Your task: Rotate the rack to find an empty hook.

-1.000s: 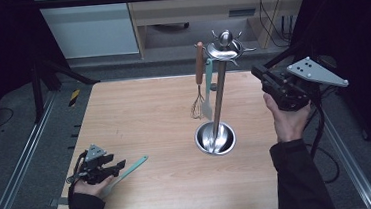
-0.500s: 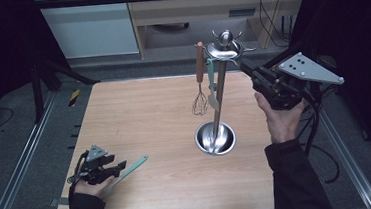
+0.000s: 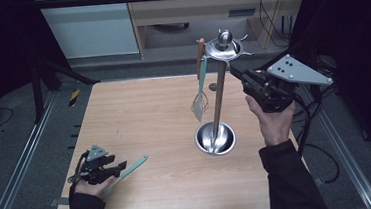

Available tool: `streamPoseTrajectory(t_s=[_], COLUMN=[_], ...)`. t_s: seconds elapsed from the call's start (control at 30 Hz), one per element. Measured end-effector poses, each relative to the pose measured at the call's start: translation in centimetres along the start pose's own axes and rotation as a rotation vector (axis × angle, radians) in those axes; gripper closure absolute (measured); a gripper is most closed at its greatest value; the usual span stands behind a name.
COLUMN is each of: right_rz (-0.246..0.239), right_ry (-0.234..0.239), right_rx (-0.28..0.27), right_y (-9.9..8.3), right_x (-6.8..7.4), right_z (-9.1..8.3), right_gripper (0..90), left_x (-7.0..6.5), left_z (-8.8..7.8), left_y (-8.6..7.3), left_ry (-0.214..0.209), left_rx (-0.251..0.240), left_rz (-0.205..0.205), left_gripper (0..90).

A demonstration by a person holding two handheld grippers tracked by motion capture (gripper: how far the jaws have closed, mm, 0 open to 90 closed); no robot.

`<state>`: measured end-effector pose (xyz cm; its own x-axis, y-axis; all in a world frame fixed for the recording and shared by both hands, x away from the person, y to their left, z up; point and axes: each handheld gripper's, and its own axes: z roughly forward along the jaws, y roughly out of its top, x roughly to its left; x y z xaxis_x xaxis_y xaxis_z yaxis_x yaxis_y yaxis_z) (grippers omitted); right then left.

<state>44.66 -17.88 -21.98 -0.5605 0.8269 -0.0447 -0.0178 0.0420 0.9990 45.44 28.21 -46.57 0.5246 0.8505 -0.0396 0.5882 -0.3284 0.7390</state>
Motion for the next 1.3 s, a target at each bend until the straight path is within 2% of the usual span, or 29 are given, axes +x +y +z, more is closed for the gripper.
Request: streamPoseTrajectory(t_s=[0.23,0.4,0.53,0.63,0.8,0.87,1.03,1.3], right_rz=[-0.025,-0.021,-0.015,-0.003,0.025,0.026,0.013,-0.013], right_ry=[0.017,0.004,-0.017,-0.051,-0.114,-0.125,-0.120,-0.074], right_rx=[0.015,0.025,0.036,0.038,0.017,0.011,0.005,0.007], right_y=[0.3,0.1,-0.5,-0.8,-0.4,-0.1,0.2,0.1], right_x=[1.1,1.0,0.1,-1.0,-2.7,-3.1,-3.1,-2.0], right_z=[1.0,0.8,-0.2,-0.9,-1.5,-1.3,-1.3,-1.1], right_gripper=[90.0,90.0,90.0,90.0,90.0,90.0,90.0,90.0], left_x=[0.0,-0.1,-0.1,-0.1,-0.1,0.0,0.1,-0.1], left_z=[0.0,0.0,0.0,0.0,0.0,0.0,-0.1,0.0], left_y=[0.0,0.0,0.0,0.1,0.0,0.0,0.0,0.1], left_ry=[-0.002,-0.002,-0.004,-0.006,-0.008,-0.009,-0.008,-0.013], left_rx=[0.002,0.004,0.006,0.012,0.009,0.009,0.008,0.008], left_rz=[0.000,0.001,-0.001,0.002,-0.002,-0.005,-0.004,-0.004], left_gripper=[43.4,43.2,43.2,43.1,43.0,43.0,43.0,43.0])
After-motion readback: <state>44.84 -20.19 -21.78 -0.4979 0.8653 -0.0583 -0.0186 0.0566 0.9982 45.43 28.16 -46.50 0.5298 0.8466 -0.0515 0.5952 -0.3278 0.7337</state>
